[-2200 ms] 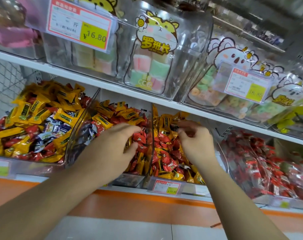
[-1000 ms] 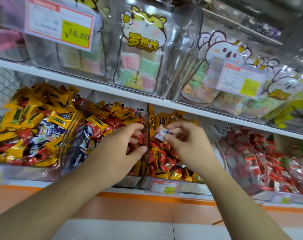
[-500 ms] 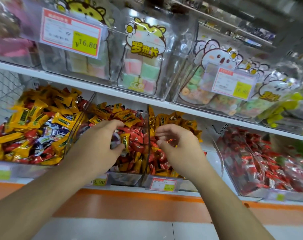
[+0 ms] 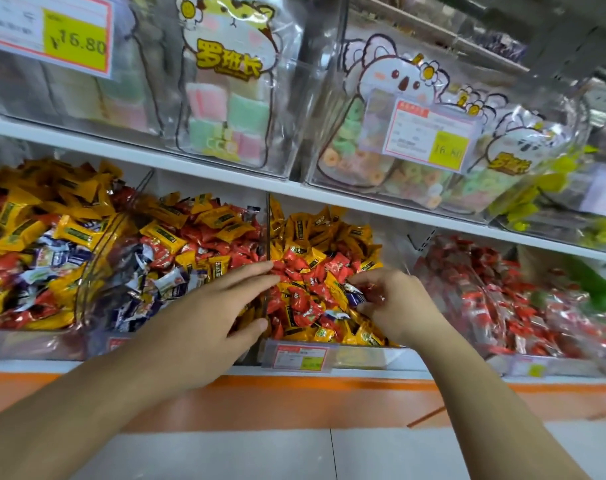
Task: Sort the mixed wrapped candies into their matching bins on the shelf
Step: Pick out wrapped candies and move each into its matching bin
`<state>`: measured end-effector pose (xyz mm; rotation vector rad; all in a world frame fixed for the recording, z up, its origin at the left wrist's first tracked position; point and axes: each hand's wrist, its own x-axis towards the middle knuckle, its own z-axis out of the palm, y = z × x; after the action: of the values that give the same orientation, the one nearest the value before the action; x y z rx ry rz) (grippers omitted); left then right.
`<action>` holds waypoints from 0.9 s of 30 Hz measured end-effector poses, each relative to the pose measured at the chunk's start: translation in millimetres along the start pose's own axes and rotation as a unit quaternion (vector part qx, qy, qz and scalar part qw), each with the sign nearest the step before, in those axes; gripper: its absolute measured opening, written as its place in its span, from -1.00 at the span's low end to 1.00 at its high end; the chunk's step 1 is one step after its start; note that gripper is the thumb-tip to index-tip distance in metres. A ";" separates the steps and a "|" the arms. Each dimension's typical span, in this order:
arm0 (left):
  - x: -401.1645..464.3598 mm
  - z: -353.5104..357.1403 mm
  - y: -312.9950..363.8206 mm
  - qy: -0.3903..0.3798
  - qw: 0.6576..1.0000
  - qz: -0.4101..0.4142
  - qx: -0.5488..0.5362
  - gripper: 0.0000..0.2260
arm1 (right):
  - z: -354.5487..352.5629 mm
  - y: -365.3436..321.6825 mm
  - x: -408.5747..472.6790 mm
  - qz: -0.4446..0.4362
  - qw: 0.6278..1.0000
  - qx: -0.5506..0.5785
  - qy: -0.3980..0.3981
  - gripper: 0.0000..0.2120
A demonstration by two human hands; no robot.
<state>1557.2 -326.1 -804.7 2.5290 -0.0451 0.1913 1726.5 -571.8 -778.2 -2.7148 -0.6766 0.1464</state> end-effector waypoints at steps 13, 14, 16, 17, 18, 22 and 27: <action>-2.2 -2.1 2.4 -0.005 1.000 0.006 0.010 -0.45 | 14.5 9.9 12.0 0.030 0.998 -0.005 0.064 -0.85; -2.4 -2.8 2.3 -0.005 1.000 0.007 0.010 -0.45 | 14.7 10.2 11.6 0.032 0.997 0.004 0.073 -0.84; -2.5 -3.9 2.0 -0.005 1.000 0.007 0.007 -0.45 | 14.1 9.7 10.9 0.034 0.995 -0.002 0.095 -0.80; -2.5 -4.2 1.7 -0.005 1.000 0.007 0.007 -0.45 | 13.2 8.6 10.3 0.033 0.994 -0.013 0.105 -0.79; -2.5 -4.4 1.5 -0.004 1.000 0.007 0.006 -0.46 | 11.7 7.1 9.5 0.029 0.993 -0.018 0.117 -0.78; -3.8 -6.0 0.5 0.010 1.000 0.009 -0.001 -0.47 | 2.1 -4.2 3.0 0.019 0.987 0.011 0.157 -0.80; -3.3 -10.1 1.4 0.056 0.998 -0.001 -0.030 -0.51 | -6.5 -46.7 -12.1 -0.019 0.971 0.173 0.162 -0.82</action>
<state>1552.6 -321.5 -796.1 2.4546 -0.0051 0.3252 1696.5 -540.7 -755.6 -2.3162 -0.5480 -0.1714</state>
